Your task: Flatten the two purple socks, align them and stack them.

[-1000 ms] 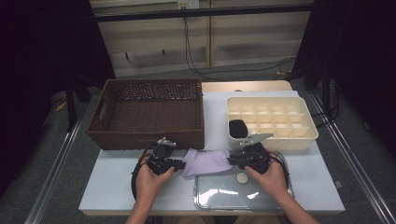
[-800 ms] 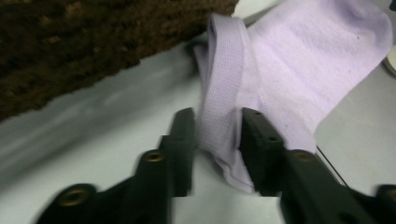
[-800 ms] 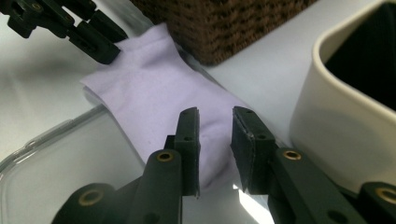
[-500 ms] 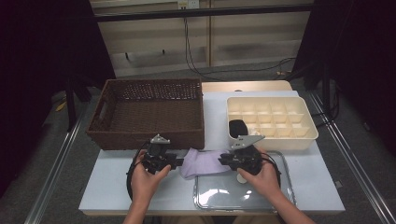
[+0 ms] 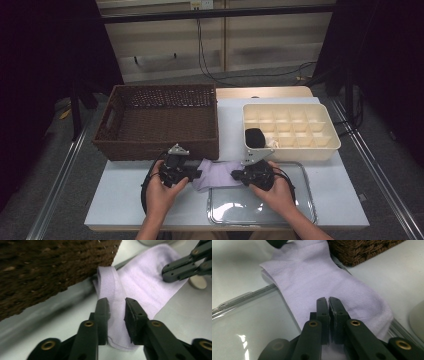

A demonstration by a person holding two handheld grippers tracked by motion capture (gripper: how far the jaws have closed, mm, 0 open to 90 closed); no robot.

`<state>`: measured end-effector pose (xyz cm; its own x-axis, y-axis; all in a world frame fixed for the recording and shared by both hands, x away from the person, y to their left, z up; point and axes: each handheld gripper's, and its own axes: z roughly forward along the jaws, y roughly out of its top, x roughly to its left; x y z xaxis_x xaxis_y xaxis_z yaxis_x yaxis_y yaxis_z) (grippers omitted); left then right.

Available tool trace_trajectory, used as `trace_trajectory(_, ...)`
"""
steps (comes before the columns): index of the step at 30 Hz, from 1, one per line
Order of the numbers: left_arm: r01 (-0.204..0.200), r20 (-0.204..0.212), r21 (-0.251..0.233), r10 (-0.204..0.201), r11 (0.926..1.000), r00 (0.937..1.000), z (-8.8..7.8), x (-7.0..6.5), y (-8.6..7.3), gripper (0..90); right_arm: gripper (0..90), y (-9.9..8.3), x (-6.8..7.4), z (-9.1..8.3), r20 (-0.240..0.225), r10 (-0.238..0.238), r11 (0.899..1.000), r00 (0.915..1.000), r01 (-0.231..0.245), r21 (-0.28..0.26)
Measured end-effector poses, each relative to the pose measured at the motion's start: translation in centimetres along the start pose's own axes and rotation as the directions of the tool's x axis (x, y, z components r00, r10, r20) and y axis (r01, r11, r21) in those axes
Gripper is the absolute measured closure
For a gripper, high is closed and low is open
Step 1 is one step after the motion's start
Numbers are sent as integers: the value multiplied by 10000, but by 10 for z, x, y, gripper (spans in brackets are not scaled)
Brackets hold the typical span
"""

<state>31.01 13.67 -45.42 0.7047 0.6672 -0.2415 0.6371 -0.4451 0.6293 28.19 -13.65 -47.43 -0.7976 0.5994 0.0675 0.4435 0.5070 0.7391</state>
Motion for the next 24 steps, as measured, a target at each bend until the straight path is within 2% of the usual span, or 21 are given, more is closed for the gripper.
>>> trace_trajectory(1, -16, -104, 169, 18, 9999, 9999, 4, 2, -2, 691, 872, 0, 0, 0, -10, 24, 10000, 10000, -24, -8)
trace_trajectory(4, 172, -301, -43, -174, 9998, 9994, 8, 5, -5, 683, 871, -1, 0, -1, -32, 76, 10000, 10000, -76, -10)
trace_trajectory(6, -90, -818, 359, 119, 9993, 9966, 9, 6, -5, 614, 871, -1, -1, -1, -48, 89, 10000, 9999, -89, -36)
trace_trajectory(7, -84, -868, 431, 121, 9990, 9962, 11, 7, -6, 604, 871, -1, -1, 0, -110, 122, 9999, 9999, -123, -81)
trace_trajectory(9, 101, -718, 206, -86, 9997, 9974, 11, 9, -8, 605, 870, -2, -1, -1, -48, 116, 9999, 9999, -116, -66)
trace_trajectory(12, 129, -823, 209, -112, 9997, 9965, 11, 9, -8, 630, 870, -2, 0, -1, -80, 144, 9999, 9999, -145, -82)
trace_trajectory(14, 196, -662, 209, -182, 9996, 9976, 11, 7, -9, 685, 870, -2, 0, -1, -90, 166, 9998, 9998, -167, -84)
trace_trajectory(17, 512, -403, 399, -496, 9979, 9980, 11, 7, -8, 769, 870, -2, 0, -1, -66, 178, 9998, 9998, -178, -39)
trace_trajectory(21, 947, 138, 432, -954, 9946, 9953, 7, 10, -5, 792, 871, -1, 0, -1, -101, 205, 9998, 9997, -205, -53)
trace_trajectory(24, 995, 379, 291, -1006, 9946, 9942, -2, 14, -4, 794, 870, -1, 0, 0, -163, 248, 9997, 9996, -249, -53)
